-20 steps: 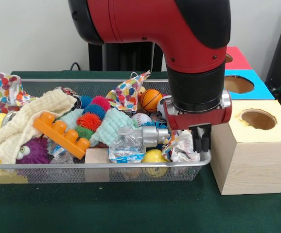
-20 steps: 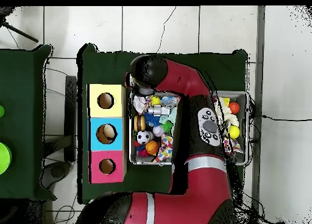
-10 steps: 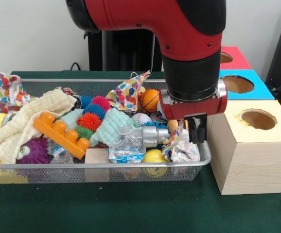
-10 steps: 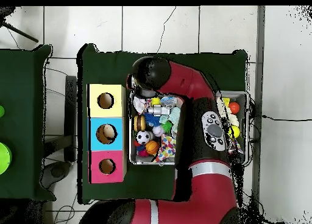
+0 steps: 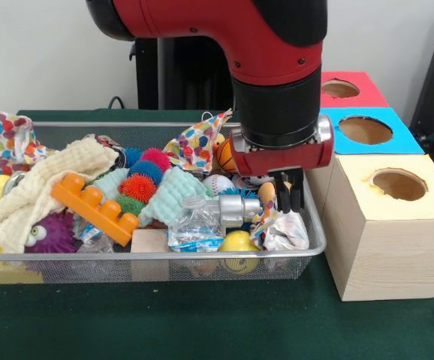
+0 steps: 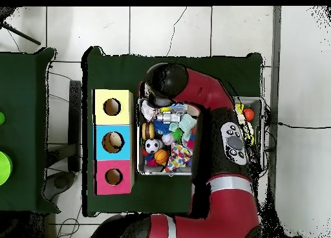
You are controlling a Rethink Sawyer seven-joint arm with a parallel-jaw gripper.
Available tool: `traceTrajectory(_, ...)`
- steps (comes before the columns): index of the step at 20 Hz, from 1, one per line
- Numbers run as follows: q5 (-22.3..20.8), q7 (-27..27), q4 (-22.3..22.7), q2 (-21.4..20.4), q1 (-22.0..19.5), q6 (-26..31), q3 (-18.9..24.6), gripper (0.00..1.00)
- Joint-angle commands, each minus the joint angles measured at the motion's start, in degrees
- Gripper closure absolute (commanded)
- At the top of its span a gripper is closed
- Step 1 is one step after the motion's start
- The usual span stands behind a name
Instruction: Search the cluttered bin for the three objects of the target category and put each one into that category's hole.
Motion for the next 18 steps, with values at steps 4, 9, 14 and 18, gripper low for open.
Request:
traceTrajectory(4,-0.2,6.8,7.0,0.4,-1.0,-2.4,2.3,1.00)
traceTrajectory(9,-0.6,6.6,7.2,0.4,-0.9,-3.5,2.3,1.00)
traceTrajectory(14,-0.6,7.3,7.4,0.7,-0.5,-4.4,2.2,1.00)
traceTrajectory(18,-0.7,7.9,7.1,0.9,0.0,-4.6,1.9,1.00)
